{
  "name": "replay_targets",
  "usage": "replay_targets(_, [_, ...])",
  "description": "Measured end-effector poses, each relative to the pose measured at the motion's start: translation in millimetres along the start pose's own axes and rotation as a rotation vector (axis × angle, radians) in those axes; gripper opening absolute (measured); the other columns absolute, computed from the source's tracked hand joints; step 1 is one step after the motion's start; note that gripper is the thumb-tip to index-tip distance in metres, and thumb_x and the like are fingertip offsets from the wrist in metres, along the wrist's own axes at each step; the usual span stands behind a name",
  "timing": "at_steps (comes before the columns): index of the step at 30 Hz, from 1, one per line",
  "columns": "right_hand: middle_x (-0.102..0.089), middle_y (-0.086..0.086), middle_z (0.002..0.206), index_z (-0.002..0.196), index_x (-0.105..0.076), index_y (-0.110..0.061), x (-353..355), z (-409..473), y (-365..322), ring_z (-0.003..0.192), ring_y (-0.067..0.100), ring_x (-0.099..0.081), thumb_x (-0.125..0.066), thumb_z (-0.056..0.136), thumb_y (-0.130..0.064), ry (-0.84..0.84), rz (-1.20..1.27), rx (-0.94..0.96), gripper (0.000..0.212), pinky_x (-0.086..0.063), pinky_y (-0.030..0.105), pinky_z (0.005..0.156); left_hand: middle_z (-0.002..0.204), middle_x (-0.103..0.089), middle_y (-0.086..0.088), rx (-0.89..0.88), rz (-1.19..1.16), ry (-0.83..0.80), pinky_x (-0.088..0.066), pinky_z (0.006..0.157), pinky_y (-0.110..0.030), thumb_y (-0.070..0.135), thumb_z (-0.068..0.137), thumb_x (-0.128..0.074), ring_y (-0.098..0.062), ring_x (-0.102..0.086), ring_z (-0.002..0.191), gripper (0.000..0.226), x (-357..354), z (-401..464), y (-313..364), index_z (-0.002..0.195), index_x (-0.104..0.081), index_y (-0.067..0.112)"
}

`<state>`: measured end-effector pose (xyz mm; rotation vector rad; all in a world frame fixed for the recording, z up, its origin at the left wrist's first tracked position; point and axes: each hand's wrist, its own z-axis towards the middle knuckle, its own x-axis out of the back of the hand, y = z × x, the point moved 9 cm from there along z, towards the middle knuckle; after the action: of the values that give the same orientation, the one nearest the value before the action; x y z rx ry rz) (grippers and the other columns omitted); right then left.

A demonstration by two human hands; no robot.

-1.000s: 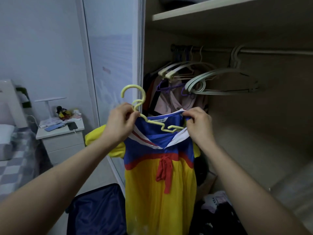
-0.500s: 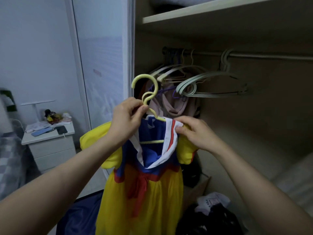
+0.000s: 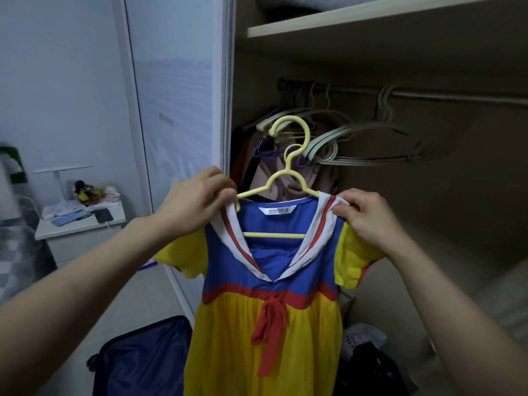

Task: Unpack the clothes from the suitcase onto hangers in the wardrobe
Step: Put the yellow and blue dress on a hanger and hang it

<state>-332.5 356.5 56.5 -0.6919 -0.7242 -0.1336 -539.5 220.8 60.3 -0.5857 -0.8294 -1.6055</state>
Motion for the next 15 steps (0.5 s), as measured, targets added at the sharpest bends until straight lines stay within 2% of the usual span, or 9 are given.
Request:
replay_targets(2, [-0.062,0.002,0.085,0.089,-0.070,-0.001,0,1,-1,0.083,0.012,-0.056,-0.059,0.083,0.000,0.009,-0.018,-0.004,0.012,-0.035,0.005,0.068,0.092,-0.055,-0.003,0.007,0.098,-0.112,-0.038,0.065,-0.032,0.047,0.090,-0.035,-0.024,-0.055,0.086,0.043,-17,1,4,0.097,-0.057,0.011])
replay_targets(5, [-0.062,-0.002,0.085,0.089,-0.071,-0.005,6,2,-3,0.082,0.010,-0.056,-0.061,0.083,-0.002,0.061,0.010,-0.007,0.012,-0.038,0.012,0.071,0.081,-0.052,-0.008,0.089,0.057,-0.035,-0.030,0.062,-0.032,0.025,0.095,-0.045,-0.034,-0.053,0.084,0.020,-17,3,2,0.089,-0.049,0.006])
replay_targets(8, [-0.061,-0.003,0.081,0.087,-0.071,-0.006,10,2,3,0.078,0.008,-0.055,-0.061,0.085,-0.004,0.010,-0.019,-0.010,0.011,-0.036,0.008,0.069,0.077,-0.045,-0.003,0.096,-0.026,0.030,-0.031,0.062,-0.032,0.019,0.094,-0.048,-0.033,-0.051,0.079,0.017,-10,5,2,0.089,-0.050,0.003])
replay_targets(11, [-0.064,-0.001,0.079,0.086,-0.071,-0.003,9,-3,17,0.079,0.013,-0.057,-0.059,0.087,-0.005,-0.120,-0.078,-0.065,0.012,-0.040,0.019,0.069,0.077,-0.047,-0.003,0.084,-0.019,0.020,-0.036,0.063,-0.036,0.017,0.093,-0.051,-0.034,-0.051,0.078,0.016,-12,6,4,0.090,-0.053,0.002])
replay_targets(13, [-0.066,-0.001,0.079,0.088,-0.071,-0.005,12,-8,19,0.077,0.008,-0.058,-0.058,0.088,-0.005,-0.117,0.034,-0.099,0.013,-0.043,0.021,0.070,0.075,-0.048,-0.003,0.071,-0.027,0.018,-0.034,0.062,-0.035,0.017,0.093,-0.051,-0.034,-0.051,0.075,0.015,-13,7,3,0.087,-0.052,0.002])
replay_targets(15, [-0.067,-0.002,0.084,0.091,-0.069,-0.009,9,-13,15,0.074,-0.001,-0.058,-0.060,0.087,-0.006,-0.125,0.155,-0.115,0.010,-0.043,0.012,0.069,0.069,-0.044,-0.001,0.081,-0.055,0.028,-0.029,0.060,-0.032,0.016,0.093,-0.050,-0.031,-0.047,0.069,0.014,-11,9,-1,0.084,-0.050,0.005])
